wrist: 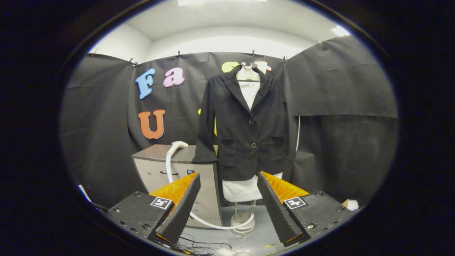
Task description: Iron the clothes twice with a garment steamer, once on the left side and once on the right side.
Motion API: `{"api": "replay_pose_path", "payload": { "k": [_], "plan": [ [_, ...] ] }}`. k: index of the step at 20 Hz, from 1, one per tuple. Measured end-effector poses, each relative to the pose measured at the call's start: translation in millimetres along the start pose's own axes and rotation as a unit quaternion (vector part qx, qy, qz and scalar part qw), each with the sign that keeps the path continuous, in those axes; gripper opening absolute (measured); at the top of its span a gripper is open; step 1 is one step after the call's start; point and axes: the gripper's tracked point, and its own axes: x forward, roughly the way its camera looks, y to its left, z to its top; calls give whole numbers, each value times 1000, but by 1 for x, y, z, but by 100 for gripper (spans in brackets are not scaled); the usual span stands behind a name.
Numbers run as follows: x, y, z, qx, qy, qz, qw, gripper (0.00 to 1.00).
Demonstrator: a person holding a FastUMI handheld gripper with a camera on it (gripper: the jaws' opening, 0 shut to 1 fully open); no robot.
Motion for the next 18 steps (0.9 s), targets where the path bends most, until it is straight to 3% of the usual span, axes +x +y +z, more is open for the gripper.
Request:
{"api": "replay_pose_path", "payload": {
  "k": [5,9,18],
  "plan": [
    [33,17,12,-9,3,8,1000,100],
    [86,47,38,-19,1,25,1000,100],
    [224,165,73,0,35,115,993,100]
  ]
}}
